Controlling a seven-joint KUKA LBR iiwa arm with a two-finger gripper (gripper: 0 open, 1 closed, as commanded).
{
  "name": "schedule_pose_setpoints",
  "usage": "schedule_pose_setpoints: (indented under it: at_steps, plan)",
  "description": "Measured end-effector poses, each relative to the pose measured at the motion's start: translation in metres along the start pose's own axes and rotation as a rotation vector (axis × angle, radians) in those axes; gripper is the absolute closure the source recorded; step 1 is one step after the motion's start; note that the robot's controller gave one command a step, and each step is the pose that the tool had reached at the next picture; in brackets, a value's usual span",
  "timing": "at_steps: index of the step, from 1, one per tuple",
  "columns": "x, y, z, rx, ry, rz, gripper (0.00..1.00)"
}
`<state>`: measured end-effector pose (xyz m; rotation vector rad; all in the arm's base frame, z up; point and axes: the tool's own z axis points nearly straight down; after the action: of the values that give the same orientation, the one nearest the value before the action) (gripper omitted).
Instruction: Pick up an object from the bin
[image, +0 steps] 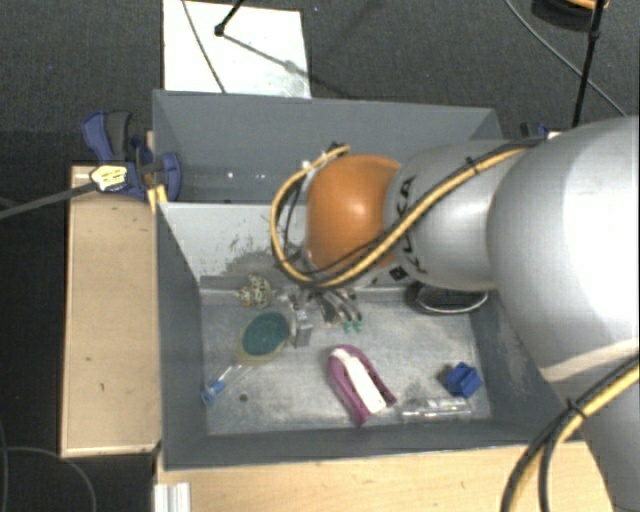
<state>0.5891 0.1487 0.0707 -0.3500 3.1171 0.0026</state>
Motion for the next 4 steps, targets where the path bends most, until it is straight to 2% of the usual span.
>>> schedule_pose_setpoints:
  at_steps: [1, 2, 3, 4]
  plan:
    - [0.016, 0.1, -0.017, 0.004, -0.004, 0.099, 1.0]
    - [0.014, 0.112, -0.167, -0.001, -0.005, -0.403, 1.0]
    - [0.015, 0.112, -0.164, -0.001, 0.001, -0.4, 0.0]
    - [0.033, 0.115, -0.02, -0.002, 0.007, -0.509, 0.0]
